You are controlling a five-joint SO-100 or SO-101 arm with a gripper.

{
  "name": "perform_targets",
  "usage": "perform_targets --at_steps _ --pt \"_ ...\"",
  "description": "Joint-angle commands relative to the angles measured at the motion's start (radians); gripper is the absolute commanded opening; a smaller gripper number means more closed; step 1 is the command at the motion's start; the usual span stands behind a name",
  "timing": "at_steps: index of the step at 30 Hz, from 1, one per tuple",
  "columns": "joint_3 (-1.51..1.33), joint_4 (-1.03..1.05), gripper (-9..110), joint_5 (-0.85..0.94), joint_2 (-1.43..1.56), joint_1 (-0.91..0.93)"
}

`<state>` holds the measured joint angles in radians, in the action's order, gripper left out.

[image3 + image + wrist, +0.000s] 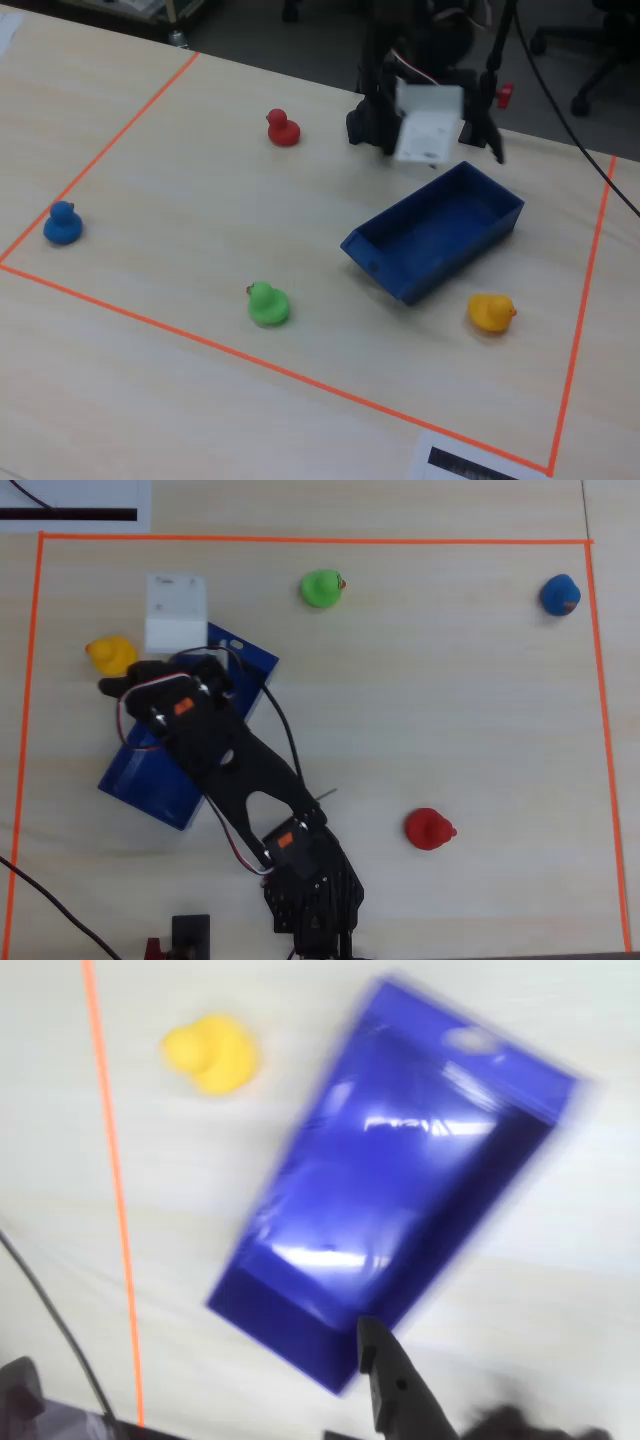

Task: Grasp yellow duck and put it into box.

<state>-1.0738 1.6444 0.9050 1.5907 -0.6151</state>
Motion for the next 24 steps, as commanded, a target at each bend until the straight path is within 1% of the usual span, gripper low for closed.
perform_targets --at_steps 1,5,13,18,21,24 --pt "0.307 -0.008 42 -0.021 -0.298 -0.1" --pt "0.339 -0.104 42 0.008 -0.43 -0.107" --pt "0.314 -0.373 42 0.12 -0.541 -0.029" --pt "0.314 -0.448 43 0.144 -0.549 -0.017" --pt "0.31 -0.456 43 0.155 -0.568 -0.017" --pt "0.239 -0.515 43 0.15 -0.571 -0.02"
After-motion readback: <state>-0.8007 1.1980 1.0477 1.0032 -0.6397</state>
